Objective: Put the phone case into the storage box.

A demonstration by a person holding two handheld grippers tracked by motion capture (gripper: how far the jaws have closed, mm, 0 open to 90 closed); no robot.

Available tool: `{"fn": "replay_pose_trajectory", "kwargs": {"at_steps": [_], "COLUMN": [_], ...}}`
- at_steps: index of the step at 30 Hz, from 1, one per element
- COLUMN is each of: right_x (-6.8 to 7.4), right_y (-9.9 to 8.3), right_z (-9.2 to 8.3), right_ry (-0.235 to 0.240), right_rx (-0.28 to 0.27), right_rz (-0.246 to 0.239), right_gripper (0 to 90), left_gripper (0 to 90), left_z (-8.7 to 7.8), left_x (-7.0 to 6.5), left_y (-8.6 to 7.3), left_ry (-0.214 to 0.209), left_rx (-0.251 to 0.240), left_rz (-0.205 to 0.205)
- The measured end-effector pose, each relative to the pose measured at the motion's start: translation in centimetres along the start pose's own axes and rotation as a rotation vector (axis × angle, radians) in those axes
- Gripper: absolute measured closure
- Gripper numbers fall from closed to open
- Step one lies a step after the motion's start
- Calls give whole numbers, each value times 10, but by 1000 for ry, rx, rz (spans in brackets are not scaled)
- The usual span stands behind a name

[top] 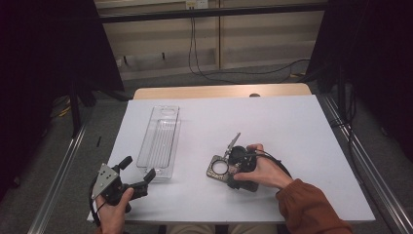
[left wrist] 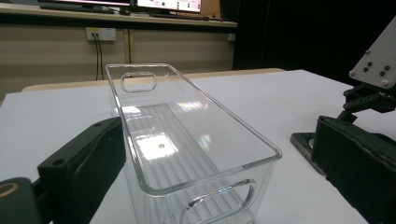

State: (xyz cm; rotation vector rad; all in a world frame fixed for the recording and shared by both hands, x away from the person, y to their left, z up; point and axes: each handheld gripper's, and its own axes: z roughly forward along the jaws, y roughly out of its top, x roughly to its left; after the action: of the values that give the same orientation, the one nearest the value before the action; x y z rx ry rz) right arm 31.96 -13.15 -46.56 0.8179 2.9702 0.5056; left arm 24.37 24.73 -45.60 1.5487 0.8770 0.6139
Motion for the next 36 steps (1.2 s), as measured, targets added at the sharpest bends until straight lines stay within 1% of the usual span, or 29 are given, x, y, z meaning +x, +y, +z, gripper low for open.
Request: {"fn": "replay_pose_trajectory", "kwargs": {"at_steps": [3, 7, 8, 10, 13, 14, 16, 17, 19, 20, 22, 23, 24, 27, 28, 30, 31, 34, 35, 36], "right_x": [1, 0, 2, 2, 3, 3, 4, 4, 4, 5, 5, 5, 5, 6, 6, 6, 6, 5, 6, 6], "right_y": [0, 0, 0, 0, 0, 0, 0, 0, -2, -2, 0, 1, 2, 2, 3, 4, 5, 6, 7, 7], "right_z": [1, 1, 1, 1, 1, 2, 2, 2, 2, 2, 2, 2, 2, 0, -1, -2, -3, -2, -2, -3], "right_ry": [-9, -7, -11, -19, -21, -26, -31, -32, -35, -36, -40, -44, -45, -39, -37, -34, -37, -39, -41, -43], "right_rx": [-1, -4, 1, 8, 8, 2, 1, 9, -4, -4, 9, 21, 33, 32, 36, 39, 50, 57, 61, 59], "right_rz": [-4, 4, 14, -6, 5, -4, 0, 3, 10, 20, 9, 18, 19, 12, 17, 20, 27, 17, 27, 21], "right_gripper": [0, 0, 0, 1, 1, 1, 0, 0, 0, 0, 0, 3, 9, 58, 74, 109, 112, 117, 119, 120], "left_gripper": [33, 33, 33, 33, 33, 33, 33, 33, 33, 33, 33, 33, 33, 33, 33, 33, 33, 33, 33, 33], "left_z": [0, 0, 0, 0, 0, 0, 0, 0, 0, 0, 0, 0, 0, 0, 0, 0, 0, 0, 0, 0], "left_x": [0, 0, 0, 0, 0, 0, 0, 0, 0, 0, 0, 0, 0, 0, 0, 0, 0, 0, 0, 0], "left_y": [0, 0, 0, 0, 0, 0, 0, 0, 0, 0, 0, 0, 0, 0, 0, 0, 0, 0, 0, 0], "left_ry": [-6, -2, -1, 0, -2, -7, -5, -6, -6, -3, -3, -4, -3, -6, -1, -4, -4, -10, -4, -4], "left_rx": [-1, -2, -1, 2, 2, 4, 3, 1, 4, -1, 1, 1, 2, 7, 9, 14, 14, 9, 10, 11], "left_rz": [2, -1, -1, 2, 1, 6, 3, 2, 6, -3, -4, -2, 0, 3, 4, 9, 10, 9, 4, 6]}}
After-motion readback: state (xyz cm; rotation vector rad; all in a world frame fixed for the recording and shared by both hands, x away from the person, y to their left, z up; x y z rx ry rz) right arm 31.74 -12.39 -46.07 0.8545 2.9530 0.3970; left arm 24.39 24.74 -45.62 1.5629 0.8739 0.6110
